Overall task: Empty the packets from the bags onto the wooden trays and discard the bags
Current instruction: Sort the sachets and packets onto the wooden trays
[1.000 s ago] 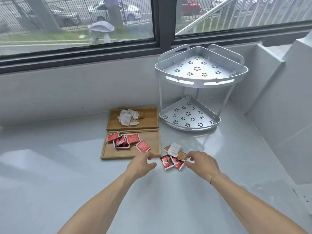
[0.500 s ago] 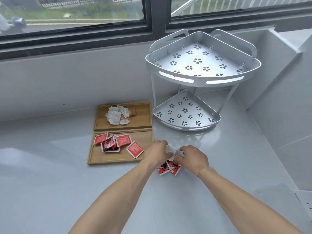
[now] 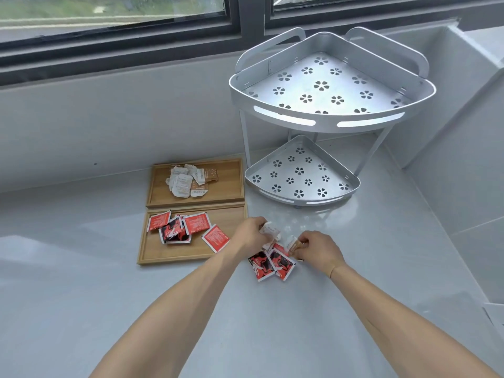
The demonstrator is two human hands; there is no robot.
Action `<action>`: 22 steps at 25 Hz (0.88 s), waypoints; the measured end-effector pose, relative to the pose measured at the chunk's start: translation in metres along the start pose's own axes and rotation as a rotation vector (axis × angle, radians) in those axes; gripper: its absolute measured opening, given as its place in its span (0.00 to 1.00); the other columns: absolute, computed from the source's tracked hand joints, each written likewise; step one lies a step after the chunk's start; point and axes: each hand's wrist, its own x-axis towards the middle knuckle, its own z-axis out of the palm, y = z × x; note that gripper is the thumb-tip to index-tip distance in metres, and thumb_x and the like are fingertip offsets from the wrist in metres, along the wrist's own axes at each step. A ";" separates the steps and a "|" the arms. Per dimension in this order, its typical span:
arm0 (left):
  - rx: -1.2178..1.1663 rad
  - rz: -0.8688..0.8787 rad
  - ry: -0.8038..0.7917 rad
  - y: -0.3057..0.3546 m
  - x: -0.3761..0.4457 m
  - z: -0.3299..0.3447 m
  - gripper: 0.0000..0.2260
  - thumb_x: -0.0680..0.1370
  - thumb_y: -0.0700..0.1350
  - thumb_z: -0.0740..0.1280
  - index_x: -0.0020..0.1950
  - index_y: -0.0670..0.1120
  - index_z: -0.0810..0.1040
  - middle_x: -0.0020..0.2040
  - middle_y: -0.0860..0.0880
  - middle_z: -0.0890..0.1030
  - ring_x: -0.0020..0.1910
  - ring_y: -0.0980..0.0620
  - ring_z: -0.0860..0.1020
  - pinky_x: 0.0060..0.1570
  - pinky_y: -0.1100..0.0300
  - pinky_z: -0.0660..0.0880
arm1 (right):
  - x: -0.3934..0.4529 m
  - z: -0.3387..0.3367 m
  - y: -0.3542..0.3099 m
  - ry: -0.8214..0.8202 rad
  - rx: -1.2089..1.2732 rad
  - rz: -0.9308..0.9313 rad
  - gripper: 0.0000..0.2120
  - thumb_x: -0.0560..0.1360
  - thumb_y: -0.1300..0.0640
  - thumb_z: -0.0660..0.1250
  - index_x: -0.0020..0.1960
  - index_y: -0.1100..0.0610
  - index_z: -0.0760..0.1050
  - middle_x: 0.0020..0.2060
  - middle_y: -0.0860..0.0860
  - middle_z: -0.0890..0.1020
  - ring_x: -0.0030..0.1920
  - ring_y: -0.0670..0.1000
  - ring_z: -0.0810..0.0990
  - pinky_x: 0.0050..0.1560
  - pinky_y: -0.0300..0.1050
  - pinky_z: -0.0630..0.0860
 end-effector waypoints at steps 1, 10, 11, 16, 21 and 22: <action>0.013 -0.004 -0.015 -0.001 0.001 -0.006 0.09 0.77 0.42 0.68 0.55 0.40 0.78 0.50 0.41 0.81 0.46 0.44 0.78 0.41 0.56 0.72 | 0.001 -0.005 0.005 0.012 0.018 0.020 0.08 0.68 0.56 0.71 0.47 0.53 0.78 0.48 0.53 0.82 0.49 0.56 0.80 0.47 0.48 0.76; 0.277 0.024 0.001 0.000 0.004 0.016 0.16 0.75 0.42 0.69 0.62 0.45 0.73 0.57 0.42 0.75 0.54 0.40 0.76 0.43 0.55 0.71 | -0.008 -0.007 0.034 0.066 -0.018 0.059 0.15 0.70 0.54 0.69 0.56 0.51 0.77 0.51 0.53 0.83 0.52 0.58 0.80 0.48 0.48 0.77; 0.277 0.023 0.034 0.000 0.002 0.018 0.17 0.74 0.41 0.68 0.62 0.46 0.71 0.55 0.42 0.76 0.54 0.41 0.75 0.43 0.53 0.72 | -0.010 -0.004 0.035 0.079 -0.020 0.050 0.15 0.71 0.54 0.68 0.58 0.51 0.76 0.52 0.54 0.83 0.53 0.59 0.80 0.48 0.48 0.77; 0.146 0.015 0.116 0.001 -0.016 0.023 0.19 0.75 0.39 0.66 0.65 0.49 0.68 0.51 0.45 0.78 0.48 0.43 0.78 0.42 0.50 0.77 | -0.018 0.002 0.033 0.087 -0.026 0.025 0.15 0.72 0.55 0.66 0.58 0.51 0.75 0.53 0.54 0.83 0.53 0.58 0.80 0.48 0.48 0.77; 0.044 -0.034 0.168 -0.008 -0.042 0.012 0.13 0.75 0.40 0.68 0.59 0.42 0.77 0.53 0.42 0.81 0.50 0.43 0.78 0.42 0.57 0.71 | -0.021 -0.006 0.027 0.049 -0.002 0.028 0.13 0.70 0.55 0.68 0.54 0.51 0.77 0.50 0.53 0.83 0.50 0.58 0.81 0.48 0.48 0.78; 0.026 -0.052 0.166 -0.013 -0.048 0.007 0.13 0.75 0.41 0.68 0.60 0.42 0.77 0.54 0.42 0.82 0.51 0.43 0.78 0.43 0.57 0.71 | -0.021 -0.007 0.024 0.040 -0.014 0.022 0.12 0.69 0.55 0.68 0.52 0.52 0.78 0.50 0.54 0.83 0.50 0.58 0.81 0.47 0.47 0.78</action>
